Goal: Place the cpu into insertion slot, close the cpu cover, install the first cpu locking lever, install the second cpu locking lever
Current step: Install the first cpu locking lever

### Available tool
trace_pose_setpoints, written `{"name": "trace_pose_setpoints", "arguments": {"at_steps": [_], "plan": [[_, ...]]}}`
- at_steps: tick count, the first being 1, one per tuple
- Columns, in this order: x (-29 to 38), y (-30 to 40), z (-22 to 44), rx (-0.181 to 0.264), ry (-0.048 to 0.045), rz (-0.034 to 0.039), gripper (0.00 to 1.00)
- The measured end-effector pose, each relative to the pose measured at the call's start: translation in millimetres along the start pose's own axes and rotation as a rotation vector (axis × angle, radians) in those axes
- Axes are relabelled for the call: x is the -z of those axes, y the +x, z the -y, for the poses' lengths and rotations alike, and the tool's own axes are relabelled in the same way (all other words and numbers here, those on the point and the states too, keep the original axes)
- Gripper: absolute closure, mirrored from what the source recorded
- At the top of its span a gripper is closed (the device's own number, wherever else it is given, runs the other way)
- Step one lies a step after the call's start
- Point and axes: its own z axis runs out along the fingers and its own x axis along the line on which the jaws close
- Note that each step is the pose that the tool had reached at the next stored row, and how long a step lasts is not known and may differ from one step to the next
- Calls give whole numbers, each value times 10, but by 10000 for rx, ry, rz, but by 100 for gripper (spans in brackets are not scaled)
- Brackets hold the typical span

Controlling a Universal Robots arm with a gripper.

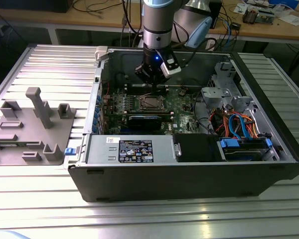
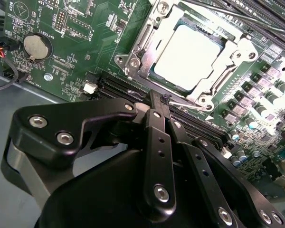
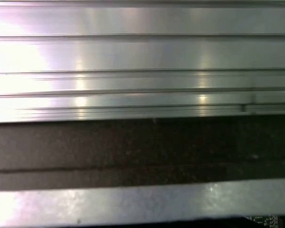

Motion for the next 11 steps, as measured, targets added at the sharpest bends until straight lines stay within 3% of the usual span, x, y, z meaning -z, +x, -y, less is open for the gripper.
{"name": "trace_pose_setpoints", "arguments": {"at_steps": [11], "plan": [[-31, -41, -1, -5, -2, 2, 89]]}}
